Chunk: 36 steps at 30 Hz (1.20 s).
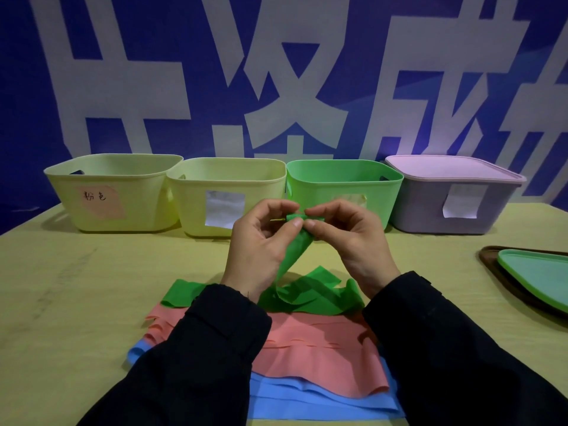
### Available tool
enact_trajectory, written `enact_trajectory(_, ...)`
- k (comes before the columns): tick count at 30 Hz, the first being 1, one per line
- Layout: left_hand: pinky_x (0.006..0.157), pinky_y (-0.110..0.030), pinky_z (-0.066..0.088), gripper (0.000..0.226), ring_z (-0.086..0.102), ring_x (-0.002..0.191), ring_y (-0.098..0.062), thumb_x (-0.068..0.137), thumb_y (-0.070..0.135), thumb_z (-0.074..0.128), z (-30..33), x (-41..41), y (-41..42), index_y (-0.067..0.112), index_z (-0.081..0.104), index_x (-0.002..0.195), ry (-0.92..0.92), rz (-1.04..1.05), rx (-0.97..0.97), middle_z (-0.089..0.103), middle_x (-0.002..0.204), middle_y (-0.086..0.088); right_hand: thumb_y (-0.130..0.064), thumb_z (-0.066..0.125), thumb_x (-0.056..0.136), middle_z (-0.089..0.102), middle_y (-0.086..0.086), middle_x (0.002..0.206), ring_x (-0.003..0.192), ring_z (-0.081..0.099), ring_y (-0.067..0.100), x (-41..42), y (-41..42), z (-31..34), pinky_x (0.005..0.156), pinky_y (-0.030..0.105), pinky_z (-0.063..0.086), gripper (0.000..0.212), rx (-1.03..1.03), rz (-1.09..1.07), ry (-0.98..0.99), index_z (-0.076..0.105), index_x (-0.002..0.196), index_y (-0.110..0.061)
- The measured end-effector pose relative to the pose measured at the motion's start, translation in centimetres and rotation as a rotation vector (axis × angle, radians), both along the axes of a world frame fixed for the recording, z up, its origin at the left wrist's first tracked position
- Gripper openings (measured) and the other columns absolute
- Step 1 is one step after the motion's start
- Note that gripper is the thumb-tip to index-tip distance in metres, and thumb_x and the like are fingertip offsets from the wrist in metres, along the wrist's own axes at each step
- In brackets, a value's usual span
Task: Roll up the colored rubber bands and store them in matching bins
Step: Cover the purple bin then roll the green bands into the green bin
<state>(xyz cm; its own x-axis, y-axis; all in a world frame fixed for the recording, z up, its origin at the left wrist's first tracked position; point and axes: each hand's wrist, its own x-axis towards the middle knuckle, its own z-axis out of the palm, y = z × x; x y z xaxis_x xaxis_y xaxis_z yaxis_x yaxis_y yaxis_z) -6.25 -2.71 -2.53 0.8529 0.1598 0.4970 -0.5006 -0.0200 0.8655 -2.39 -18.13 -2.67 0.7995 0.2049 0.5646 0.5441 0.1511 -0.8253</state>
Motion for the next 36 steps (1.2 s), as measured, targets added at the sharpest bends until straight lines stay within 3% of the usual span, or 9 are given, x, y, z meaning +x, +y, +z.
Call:
enact_trajectory(2,0.084,-0.028,0.058,0.021,0.072,0.095,-0.014,0.091,-0.001,0.068,0.04,0.06,-0.07,0.019,0.071,0.099,0.010,-0.001,-0.027,0.076,0.098,0.003,-0.010,0.081,0.079,0.067,0.030,0.093,0.082,0.061,0.024,-0.07,-0.09,0.05,0.075,0.031,0.053,0.019,0.004,0.032,0.015,0.076,0.096,-0.018)
enact_trajectory(7,0.083,-0.028,0.058,0.022,0.073,0.096,-0.019,0.090,-0.007,0.066,0.10,0.18,0.10,0.013,0.070,0.097,0.004,-0.022,-0.094,0.077,0.097,-0.002,-0.007,0.070,0.088,0.074,0.006,0.089,0.082,0.068,0.014,-0.12,-0.05,0.03,0.074,0.026,0.054,0.018,0.000,0.049,0.061,0.072,0.106,-0.005)
enact_trajectory(12,0.088,-0.037,0.060,0.023,0.073,0.099,-0.022,0.089,-0.012,0.064,0.02,0.24,0.15,0.010,0.068,0.094,0.012,-0.010,-0.099,0.075,0.100,-0.007,-0.002,0.071,0.087,0.070,0.016,0.080,0.075,0.065,0.015,-0.24,0.09,0.03,0.069,0.028,0.055,0.014,-0.032,0.021,0.035,0.071,0.100,-0.007)
enact_trajectory(16,0.089,-0.043,0.060,0.024,0.073,0.098,-0.024,0.088,-0.013,0.064,0.02,0.32,0.05,0.010,0.065,0.098,0.020,-0.003,-0.111,0.074,0.105,-0.009,-0.001,0.071,0.087,0.073,0.006,0.078,0.073,0.067,0.012,-0.34,0.41,-0.03,0.067,0.026,0.055,0.011,0.004,0.007,0.021,0.071,0.097,-0.008)
enact_trajectory(19,0.089,-0.046,0.060,0.019,0.073,0.097,-0.027,0.089,-0.002,0.069,-0.15,0.35,-0.05,0.013,0.067,0.100,0.044,0.015,-0.087,0.073,0.107,-0.008,0.002,0.071,0.086,0.075,-0.001,0.078,0.073,0.068,0.010,-0.33,0.40,-0.01,0.066,0.022,0.054,0.014,0.024,-0.018,0.009,0.072,0.095,-0.008)
enact_trajectory(22,0.095,-0.043,0.057,0.017,0.070,0.103,-0.024,0.087,0.018,0.070,-0.29,0.48,0.09,0.018,0.070,0.104,0.078,0.012,-0.089,0.072,0.108,-0.007,0.004,0.072,0.084,0.075,-0.004,0.077,0.074,0.068,0.008,-0.34,0.28,0.02,0.069,0.021,0.054,0.016,0.004,-0.031,-0.033,0.073,0.094,-0.009)
enact_trajectory(28,0.092,-0.036,0.058,0.018,0.071,0.099,-0.020,0.093,0.001,0.066,-0.11,0.42,-0.02,0.015,0.069,0.104,0.076,0.011,-0.091,0.074,0.104,-0.008,0.002,0.075,0.082,0.074,-0.003,0.085,0.081,0.067,0.013,-0.63,0.29,0.14,0.076,0.024,0.056,0.024,-0.018,-0.032,-0.042,0.072,0.098,-0.016)
enact_trajectory(32,0.088,-0.035,0.059,0.021,0.071,0.097,-0.020,0.093,-0.001,0.065,0.02,0.28,0.10,0.018,0.069,0.102,0.066,-0.014,-0.102,0.074,0.104,-0.004,-0.009,0.073,0.088,0.072,0.016,0.085,0.079,0.067,0.020,-0.44,0.16,-0.06,0.074,0.032,0.057,0.018,-0.043,-0.048,-0.021,0.072,0.105,-0.013)
enact_trajectory(36,0.084,-0.025,0.057,0.024,0.068,0.097,-0.015,0.092,0.002,0.068,-0.07,0.25,-0.04,0.022,0.066,0.103,0.013,0.087,-0.021,0.072,0.101,0.000,-0.004,0.074,0.086,0.075,0.002,0.082,0.076,0.069,0.013,-0.33,0.26,0.18,0.070,0.023,0.054,0.018,-0.030,-0.132,-0.065,0.074,0.094,-0.020)
